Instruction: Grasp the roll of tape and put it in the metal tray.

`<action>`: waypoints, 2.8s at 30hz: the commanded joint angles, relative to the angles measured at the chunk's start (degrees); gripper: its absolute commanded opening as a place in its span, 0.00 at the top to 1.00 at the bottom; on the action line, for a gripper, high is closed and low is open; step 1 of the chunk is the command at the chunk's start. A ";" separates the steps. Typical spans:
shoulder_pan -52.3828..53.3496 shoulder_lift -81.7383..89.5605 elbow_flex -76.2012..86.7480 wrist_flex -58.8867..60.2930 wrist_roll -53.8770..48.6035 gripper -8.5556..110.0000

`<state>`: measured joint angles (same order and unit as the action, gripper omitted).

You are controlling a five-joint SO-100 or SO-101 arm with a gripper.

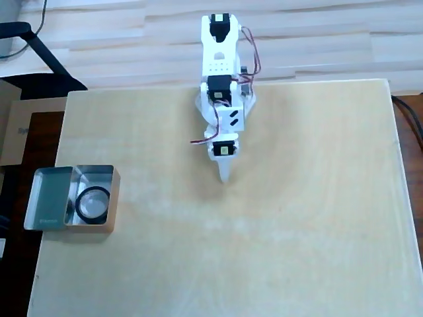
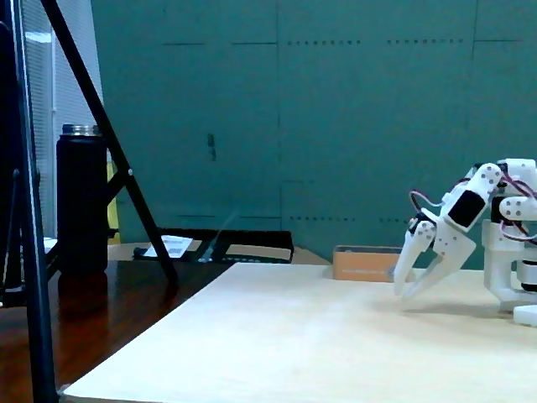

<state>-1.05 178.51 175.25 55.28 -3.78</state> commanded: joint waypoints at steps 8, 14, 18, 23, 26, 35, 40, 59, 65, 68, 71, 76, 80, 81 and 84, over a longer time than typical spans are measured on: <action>0.09 15.38 0.26 -0.88 0.53 0.93; 0.18 15.38 0.35 -0.88 0.35 0.93; 0.18 15.56 0.62 -0.88 0.35 0.93; 0.26 17.23 1.32 -0.70 0.26 0.93; 0.26 17.23 1.32 -0.44 0.18 0.93; 0.18 17.05 1.23 -0.35 0.09 0.93; 0.18 17.05 1.23 -0.35 0.09 0.93; -0.09 17.05 1.23 -0.35 0.09 0.93; -0.35 17.05 1.23 -0.35 0.09 0.93; -0.44 17.05 1.23 -0.35 0.09 0.93; -0.44 17.05 1.23 -0.35 0.09 0.93; -0.44 17.05 1.23 -0.35 0.09 0.93; 0.09 17.05 1.23 -0.35 0.26 0.93; 0.09 17.05 1.23 -0.35 0.18 0.93; -0.09 17.05 1.23 -0.35 0.09 0.93</action>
<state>-1.14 178.51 175.96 55.02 -3.78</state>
